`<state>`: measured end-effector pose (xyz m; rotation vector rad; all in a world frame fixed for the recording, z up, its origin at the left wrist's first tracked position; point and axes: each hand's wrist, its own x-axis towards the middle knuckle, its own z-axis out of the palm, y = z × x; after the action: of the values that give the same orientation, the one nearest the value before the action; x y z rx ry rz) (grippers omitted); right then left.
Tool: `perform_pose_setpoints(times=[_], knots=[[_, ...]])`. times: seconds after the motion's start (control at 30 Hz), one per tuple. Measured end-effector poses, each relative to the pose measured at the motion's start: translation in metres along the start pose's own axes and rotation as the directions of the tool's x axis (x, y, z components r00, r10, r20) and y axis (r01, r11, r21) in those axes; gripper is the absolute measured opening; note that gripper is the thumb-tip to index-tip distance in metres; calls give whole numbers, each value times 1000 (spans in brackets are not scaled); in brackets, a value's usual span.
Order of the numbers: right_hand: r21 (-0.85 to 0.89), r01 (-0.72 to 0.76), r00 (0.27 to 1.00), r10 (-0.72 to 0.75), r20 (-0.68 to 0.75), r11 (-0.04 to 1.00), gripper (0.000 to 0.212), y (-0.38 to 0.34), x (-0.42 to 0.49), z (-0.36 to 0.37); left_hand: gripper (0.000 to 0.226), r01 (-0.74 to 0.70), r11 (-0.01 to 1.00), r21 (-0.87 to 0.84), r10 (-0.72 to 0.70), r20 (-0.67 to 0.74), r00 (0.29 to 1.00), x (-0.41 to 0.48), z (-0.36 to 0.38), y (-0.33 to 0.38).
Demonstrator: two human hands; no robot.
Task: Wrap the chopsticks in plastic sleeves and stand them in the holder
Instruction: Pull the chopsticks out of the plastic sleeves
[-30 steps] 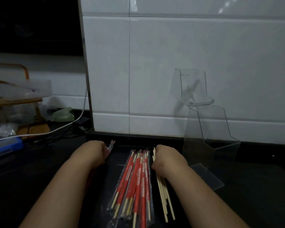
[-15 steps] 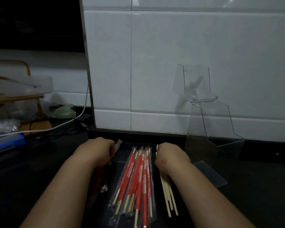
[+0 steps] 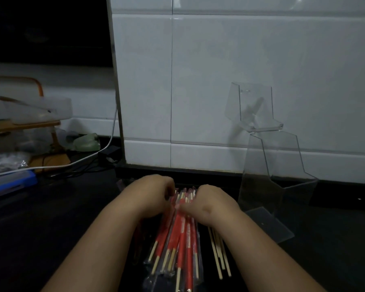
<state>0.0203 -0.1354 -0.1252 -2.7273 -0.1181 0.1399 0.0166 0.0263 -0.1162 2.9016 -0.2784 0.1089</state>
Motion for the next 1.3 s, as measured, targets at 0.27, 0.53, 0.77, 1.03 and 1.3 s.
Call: perform_pose_setpoints(times=[0.27,0.53,0.77,1.03,1.3], knots=[[-56,5,1000,-4,20,998,33,-8,-9,3,40,133,980,149,-155,145,977,-10,-11,-20],[-11,-2,1000,2,-30,1000,45,-8,-9,2,39,149,975,167,-176,163,971,-9,-11,-18],[-16,41,999,-41,-33,999,47,-9,-6,5,33,28,999,44,-36,205,978,-7,-2,1],[94,14,999,-10,-48,995,51,-11,-4,9,24,35,999,-11,-32,173,984,-4,1,3],[152,-10,998,18,-54,988,60,-9,-6,8,20,121,990,75,-133,173,976,-6,-7,-14]])
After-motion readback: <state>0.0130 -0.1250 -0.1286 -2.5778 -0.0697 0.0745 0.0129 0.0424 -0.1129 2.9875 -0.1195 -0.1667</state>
